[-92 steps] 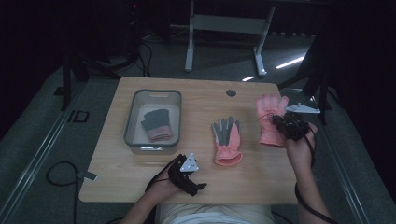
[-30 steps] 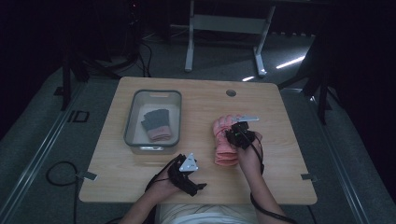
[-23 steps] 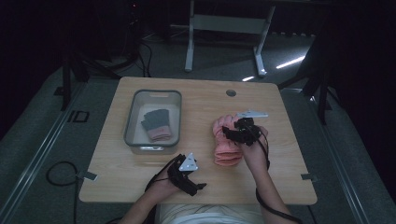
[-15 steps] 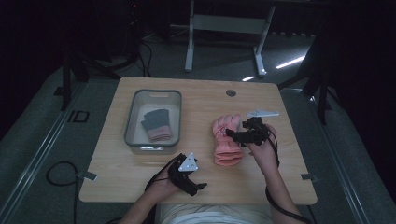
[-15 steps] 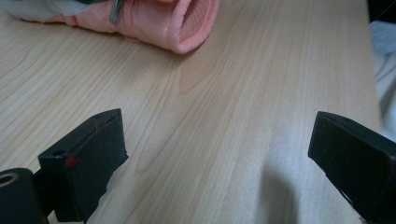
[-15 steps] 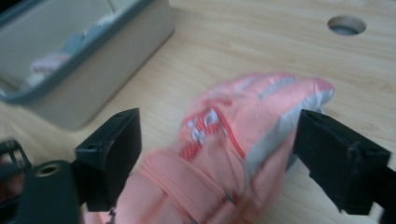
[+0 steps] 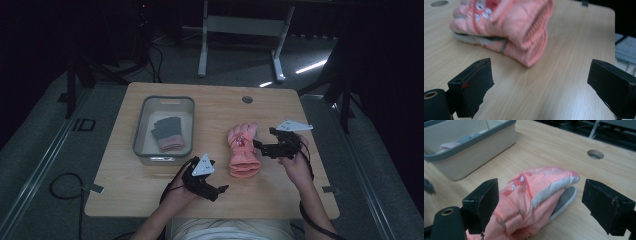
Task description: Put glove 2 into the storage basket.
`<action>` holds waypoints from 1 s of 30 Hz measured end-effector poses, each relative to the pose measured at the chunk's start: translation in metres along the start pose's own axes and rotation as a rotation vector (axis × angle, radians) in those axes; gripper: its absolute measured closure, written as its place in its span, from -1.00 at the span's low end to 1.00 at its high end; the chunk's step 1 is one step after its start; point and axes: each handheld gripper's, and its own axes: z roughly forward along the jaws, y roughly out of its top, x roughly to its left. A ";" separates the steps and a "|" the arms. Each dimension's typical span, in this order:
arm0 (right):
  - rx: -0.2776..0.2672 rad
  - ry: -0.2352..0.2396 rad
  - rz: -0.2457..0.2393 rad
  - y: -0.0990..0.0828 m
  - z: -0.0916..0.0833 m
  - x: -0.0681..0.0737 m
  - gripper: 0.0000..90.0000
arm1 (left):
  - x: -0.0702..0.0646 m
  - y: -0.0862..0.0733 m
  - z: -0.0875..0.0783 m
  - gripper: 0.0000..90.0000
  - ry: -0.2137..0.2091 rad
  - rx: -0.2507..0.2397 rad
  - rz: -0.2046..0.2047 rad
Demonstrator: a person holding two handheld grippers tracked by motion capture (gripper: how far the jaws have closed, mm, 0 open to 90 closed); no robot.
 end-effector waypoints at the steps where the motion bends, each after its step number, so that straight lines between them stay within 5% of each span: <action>1: 0.006 -0.006 0.000 0.000 -0.001 -0.001 -0.70 | 0.000 0.005 0.000 -0.87 -0.007 -0.006 -0.017; 5: -0.009 -0.029 0.048 0.001 -0.009 -0.005 -0.77 | 0.003 0.027 0.003 -0.87 -0.004 0.015 -0.044; 9: -0.015 0.008 0.047 0.002 -0.010 -0.004 -0.70 | 0.014 0.046 0.017 -0.86 0.009 0.008 -0.070; 13: -0.015 -0.009 0.060 0.003 -0.008 -0.007 0.04 | 0.028 0.065 0.036 -0.85 0.029 0.027 -0.074; 15: -0.002 -0.001 0.067 0.004 -0.003 -0.010 0.34 | 0.036 0.075 0.044 -0.69 0.061 0.036 -0.074; 18: 0.020 0.000 0.049 0.008 0.008 -0.009 0.47 | 0.045 0.087 0.054 -0.63 0.119 0.060 -0.065; 26: 0.073 -0.040 0.104 0.011 0.043 0.001 0.07 | 0.068 0.088 0.078 -0.48 0.197 0.152 -0.139; 30: 0.135 -0.049 0.123 0.002 0.053 -0.001 -0.01 | 0.073 0.084 0.087 -0.50 0.182 0.181 -0.160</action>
